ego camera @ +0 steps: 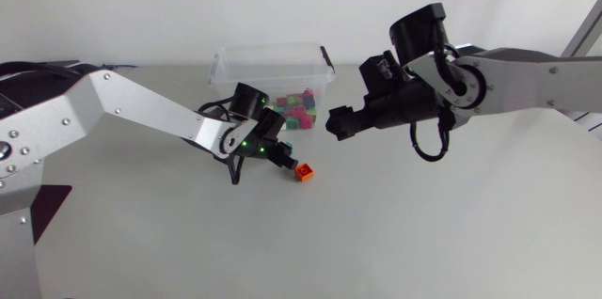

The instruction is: Place the duplo bricks in the container

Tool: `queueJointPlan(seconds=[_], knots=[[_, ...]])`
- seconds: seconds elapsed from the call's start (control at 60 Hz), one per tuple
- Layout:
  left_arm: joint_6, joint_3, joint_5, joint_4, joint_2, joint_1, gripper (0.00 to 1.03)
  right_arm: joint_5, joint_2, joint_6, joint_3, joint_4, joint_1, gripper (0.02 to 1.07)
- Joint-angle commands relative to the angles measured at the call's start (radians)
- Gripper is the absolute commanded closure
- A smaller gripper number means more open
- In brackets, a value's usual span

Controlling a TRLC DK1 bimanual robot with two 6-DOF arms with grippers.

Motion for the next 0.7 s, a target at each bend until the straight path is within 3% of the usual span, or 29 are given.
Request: queueJointPlan(seconds=[0.0,0.367,0.683], knots=[[-0.001,0.023,-0.001,-0.019,0.026,-0.01,0.73,-0.011,0.001,-0.02,-0.017,-0.001,-0.004,0.07],[0.068,-0.105,0.045,-0.098,-0.209,0.03,0.77,-0.041,0.177,-0.077,0.118,-0.116,0.02,0.07],[0.074,-0.115,0.08,-0.186,-0.421,0.103,0.77,-0.039,0.395,-0.147,0.316,-0.308,0.088,0.07]])
